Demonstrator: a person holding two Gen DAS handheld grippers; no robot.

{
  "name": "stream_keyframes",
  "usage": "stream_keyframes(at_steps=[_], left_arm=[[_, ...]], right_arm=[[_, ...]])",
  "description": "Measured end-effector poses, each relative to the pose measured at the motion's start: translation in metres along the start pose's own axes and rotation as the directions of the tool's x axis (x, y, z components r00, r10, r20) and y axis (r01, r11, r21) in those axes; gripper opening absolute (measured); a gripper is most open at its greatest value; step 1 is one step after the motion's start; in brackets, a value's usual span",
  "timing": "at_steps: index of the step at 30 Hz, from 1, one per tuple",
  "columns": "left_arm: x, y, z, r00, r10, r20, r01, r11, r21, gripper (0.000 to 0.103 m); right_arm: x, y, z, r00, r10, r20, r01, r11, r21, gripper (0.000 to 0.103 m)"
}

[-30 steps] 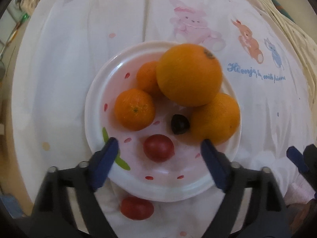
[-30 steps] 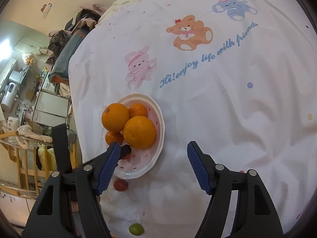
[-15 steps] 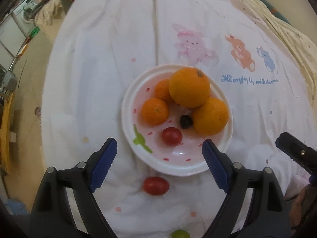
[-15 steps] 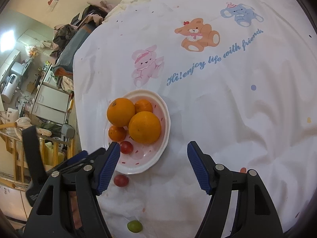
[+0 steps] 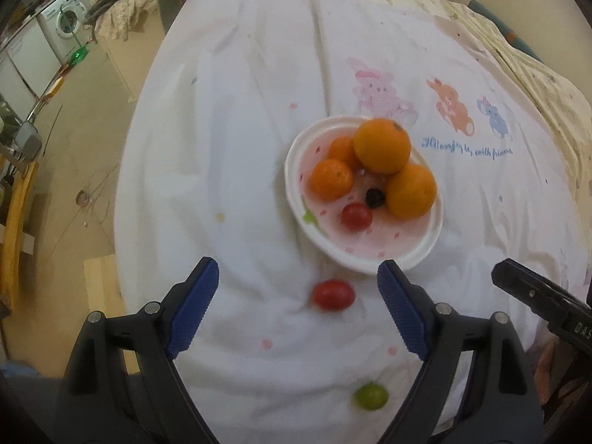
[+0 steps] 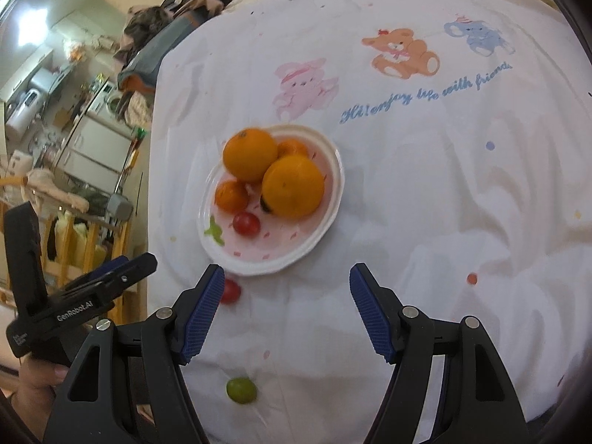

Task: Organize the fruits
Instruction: 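Move the right tool to the green tomato and close on it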

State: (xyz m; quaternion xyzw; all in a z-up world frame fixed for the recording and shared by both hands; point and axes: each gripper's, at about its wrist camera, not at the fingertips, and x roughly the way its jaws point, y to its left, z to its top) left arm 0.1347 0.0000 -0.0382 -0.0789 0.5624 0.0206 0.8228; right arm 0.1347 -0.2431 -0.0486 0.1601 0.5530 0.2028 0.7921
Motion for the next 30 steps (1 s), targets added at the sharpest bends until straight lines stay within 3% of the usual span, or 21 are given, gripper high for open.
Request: stream_keyframes(at_steps=[5, 9, 16, 25, 27, 30], left_arm=[[-0.007, 0.007, -0.019, 1.000, 0.005, 0.013, -0.006, 0.999, 0.038, 0.085], [-0.007, 0.018, -0.025, 0.999, -0.037, 0.018, 0.037, 0.999, 0.000, 0.085], [-0.012, 0.036, -0.028, 0.999, -0.038, 0.038, 0.040, 0.998, -0.051, 0.085], [-0.017, 0.044, -0.030, 0.997, -0.076, 0.025, 0.078, 0.992, -0.098, 0.085], [-0.018, 0.044, -0.030, 0.997, -0.078, 0.030, 0.081, 0.992, -0.101, 0.085], [-0.018, 0.047, -0.031, 0.996, -0.080, 0.024, 0.082, 0.990, -0.113, 0.085]], right_arm=[[0.005, 0.009, -0.017, 0.999, -0.003, -0.032, 0.002, 1.000, -0.029, 0.073], [0.009, 0.014, -0.029, 0.999, -0.020, -0.050, 0.017, 0.999, -0.045, 0.073], [0.016, 0.018, -0.051, 0.994, -0.015, -0.107, 0.010, 0.999, -0.046, 0.073], [0.052, 0.042, -0.076, 0.958, 0.009, -0.288, -0.043, 0.993, -0.111, 0.073], [0.057, 0.051, -0.083, 0.950, -0.008, -0.311, -0.043, 0.987, -0.158, 0.071], [0.063, 0.070, -0.096, 0.944, -0.066, -0.325, -0.032, 0.957, -0.289, 0.055]])
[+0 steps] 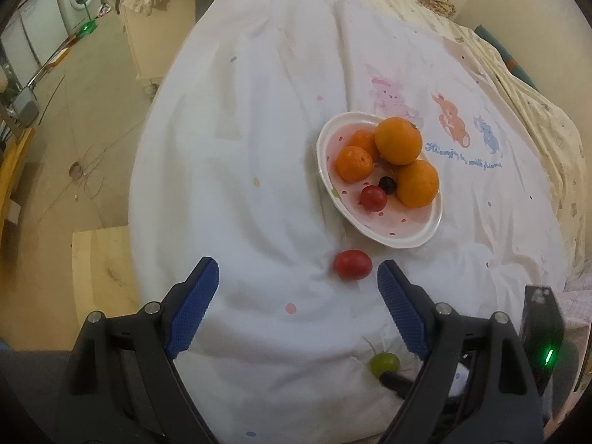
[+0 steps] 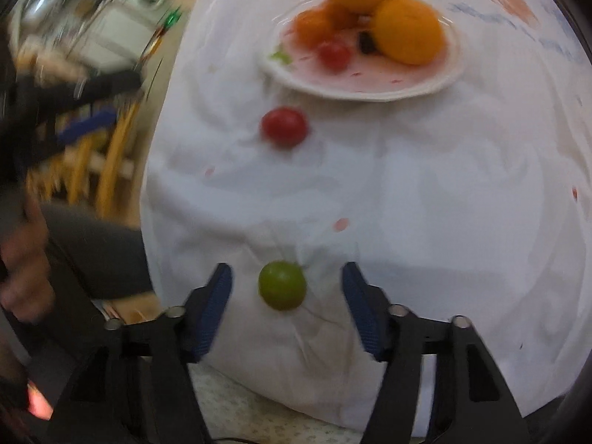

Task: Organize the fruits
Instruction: 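Move the right tool to the green tomato and close on it, then lift the green tomato with the right tool while the left tool grasps the last red tomato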

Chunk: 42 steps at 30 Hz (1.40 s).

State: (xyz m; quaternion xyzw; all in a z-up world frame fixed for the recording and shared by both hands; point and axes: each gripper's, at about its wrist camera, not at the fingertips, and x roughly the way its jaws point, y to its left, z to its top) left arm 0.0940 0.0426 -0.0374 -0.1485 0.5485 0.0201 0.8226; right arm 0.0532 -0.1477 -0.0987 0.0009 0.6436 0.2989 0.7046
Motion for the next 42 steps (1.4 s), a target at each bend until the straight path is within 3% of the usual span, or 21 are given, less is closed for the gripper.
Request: stream_keyframes(at_steps=[6, 12, 17, 21, 24, 30, 38, 42], left_arm=[[-0.001, 0.003, 0.000, 1.000, -0.013, 0.002, 0.013, 1.000, -0.012, 0.085], [-0.002, 0.004, -0.001, 1.000, -0.010, -0.001, 0.010, 1.000, -0.016, 0.085], [-0.001, 0.001, -0.002, 1.000, -0.002, -0.007, 0.002, 1.000, -0.005, 0.085], [0.007, -0.003, -0.004, 0.999, 0.011, -0.032, -0.011, 1.000, 0.005, 0.085], [0.017, -0.008, -0.004, 0.998, 0.017, -0.059, -0.015, 1.000, 0.025, 0.085], [0.053, -0.034, -0.007, 0.987, 0.042, -0.152, -0.028, 0.995, 0.093, 0.081], [0.091, -0.067, -0.009, 0.978, 0.077, -0.194, -0.050, 0.989, 0.141, 0.064], [0.102, -0.069, -0.005, 0.980, 0.070, -0.189, -0.048, 0.992, 0.118, 0.063]], right_arm=[[0.017, 0.021, -0.007, 0.993, -0.119, -0.023, 0.115, 0.984, -0.138, 0.044], [0.025, 0.026, -0.006, 0.988, -0.154, -0.023, 0.147, 0.970, -0.193, 0.031], [0.014, 0.019, -0.003, 0.995, -0.098, -0.005, 0.096, 0.985, -0.141, 0.030], [-0.012, 0.006, 0.004, 0.997, -0.053, 0.062, 0.057, 0.995, -0.079, 0.030], [-0.034, -0.011, 0.012, 0.990, -0.020, 0.143, 0.020, 1.000, -0.003, 0.030], [-0.067, -0.051, 0.016, 0.962, -0.028, 0.271, -0.016, 0.987, 0.159, 0.030], [-0.077, -0.084, 0.022, 0.953, -0.033, 0.300, -0.054, 0.960, 0.276, 0.030], [-0.079, -0.089, 0.021, 0.952, -0.030, 0.305, -0.063, 0.954, 0.292, 0.030]])
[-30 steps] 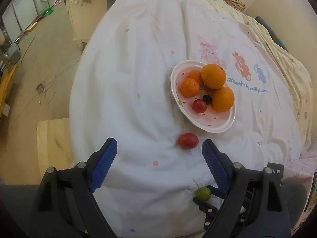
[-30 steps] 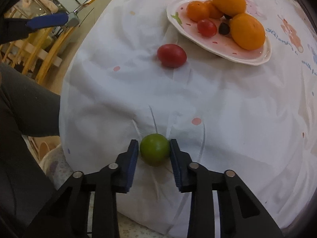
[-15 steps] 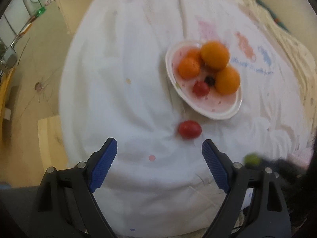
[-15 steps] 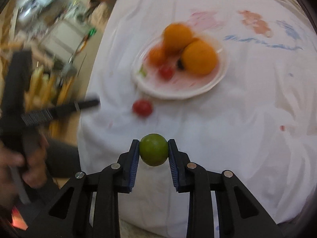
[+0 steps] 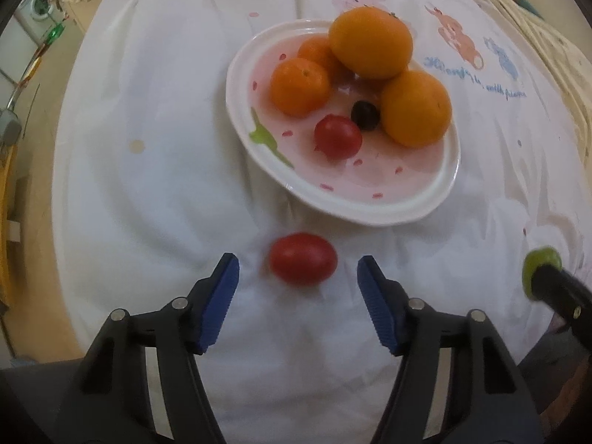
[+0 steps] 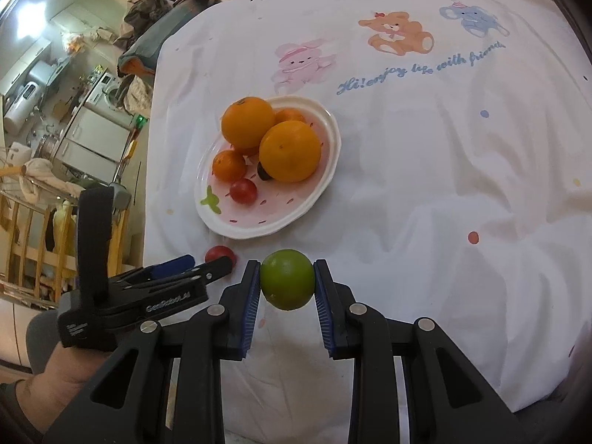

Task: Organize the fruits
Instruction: 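Lift the green tomato with the right tool while the left tool grasps the last red tomato, then place the red tomato in the plate with the left tool and open it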

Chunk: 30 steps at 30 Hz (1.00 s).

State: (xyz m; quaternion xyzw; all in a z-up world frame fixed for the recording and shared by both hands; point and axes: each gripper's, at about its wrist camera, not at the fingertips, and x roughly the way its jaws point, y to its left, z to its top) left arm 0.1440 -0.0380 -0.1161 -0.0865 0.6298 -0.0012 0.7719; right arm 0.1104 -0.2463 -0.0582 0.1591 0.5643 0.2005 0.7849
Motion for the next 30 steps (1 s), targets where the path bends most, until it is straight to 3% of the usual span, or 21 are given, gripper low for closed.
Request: stream_keyframes(at_steps=[2, 3, 6, 12, 18, 24, 30], left_arm=[[0.005, 0.001, 0.002, 1.000, 0.010, -0.005, -0.010, 1.000, -0.009, 0.060], [0.007, 0.001, 0.002, 1.000, 0.010, -0.012, -0.011, 1.000, -0.010, 0.049], [0.009, 0.002, 0.002, 1.000, -0.016, -0.024, 0.016, 1.000, -0.017, 0.036], [-0.006, 0.002, -0.007, 1.000, -0.001, 0.001, 0.001, 1.000, 0.015, 0.035], [-0.038, 0.015, -0.006, 0.998, -0.024, 0.055, 0.025, 1.000, -0.014, 0.035], [-0.074, 0.022, 0.008, 0.990, -0.028, 0.139, 0.028, 1.000, 0.003, 0.035], [-0.083, 0.023, 0.033, 0.984, -0.033, 0.173, 0.029, 0.999, 0.026, 0.035]], right_arm=[[0.001, -0.002, 0.001, 1.000, 0.002, -0.002, -0.002, 1.000, 0.009, 0.030], [0.001, -0.003, 0.000, 1.000, 0.001, -0.002, -0.001, 1.000, 0.012, 0.030], [0.000, -0.004, 0.002, 1.000, 0.005, -0.001, -0.005, 1.000, 0.017, 0.030], [0.001, -0.002, 0.003, 1.000, 0.012, 0.000, -0.012, 1.000, 0.018, 0.030], [-0.002, 0.004, 0.004, 1.000, 0.007, 0.014, -0.006, 1.000, -0.017, 0.030], [-0.011, 0.016, 0.018, 0.999, 0.028, 0.031, -0.026, 0.997, -0.068, 0.030], [-0.011, 0.020, 0.044, 0.999, 0.012, 0.030, -0.008, 0.994, -0.109, 0.030]])
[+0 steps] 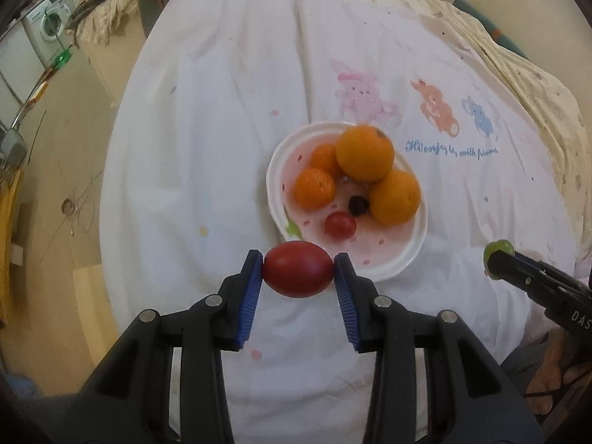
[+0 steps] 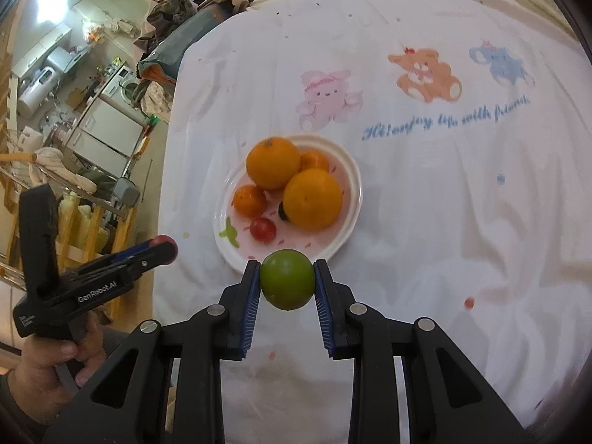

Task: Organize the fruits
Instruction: 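Place the red tomato in the plate with the left tool and open it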

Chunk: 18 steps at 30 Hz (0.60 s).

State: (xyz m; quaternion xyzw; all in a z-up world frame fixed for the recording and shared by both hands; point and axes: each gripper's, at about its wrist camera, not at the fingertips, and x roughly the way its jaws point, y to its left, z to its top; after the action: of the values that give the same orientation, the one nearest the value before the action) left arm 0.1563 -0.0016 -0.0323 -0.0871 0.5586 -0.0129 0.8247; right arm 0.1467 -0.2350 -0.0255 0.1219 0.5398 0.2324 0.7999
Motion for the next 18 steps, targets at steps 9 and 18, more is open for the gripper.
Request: stream_keyframes(at_steps=[9, 18], left_arm=[[0.039, -0.019, 0.022, 0.997, -0.046, -0.064, 0.045, 0.999, -0.017, 0.035], [0.081, -0.042, 0.046, 0.994, -0.044, -0.103, 0.042, 0.999, -0.026, 0.035]], right_arm=[[0.024, -0.018, 0.008, 1.000, 0.013, -0.025, -0.012, 0.999, 0.038, 0.030], [0.033, -0.030, 0.010, 0.999, 0.018, -0.044, -0.015, 0.997, 0.070, 0.030]])
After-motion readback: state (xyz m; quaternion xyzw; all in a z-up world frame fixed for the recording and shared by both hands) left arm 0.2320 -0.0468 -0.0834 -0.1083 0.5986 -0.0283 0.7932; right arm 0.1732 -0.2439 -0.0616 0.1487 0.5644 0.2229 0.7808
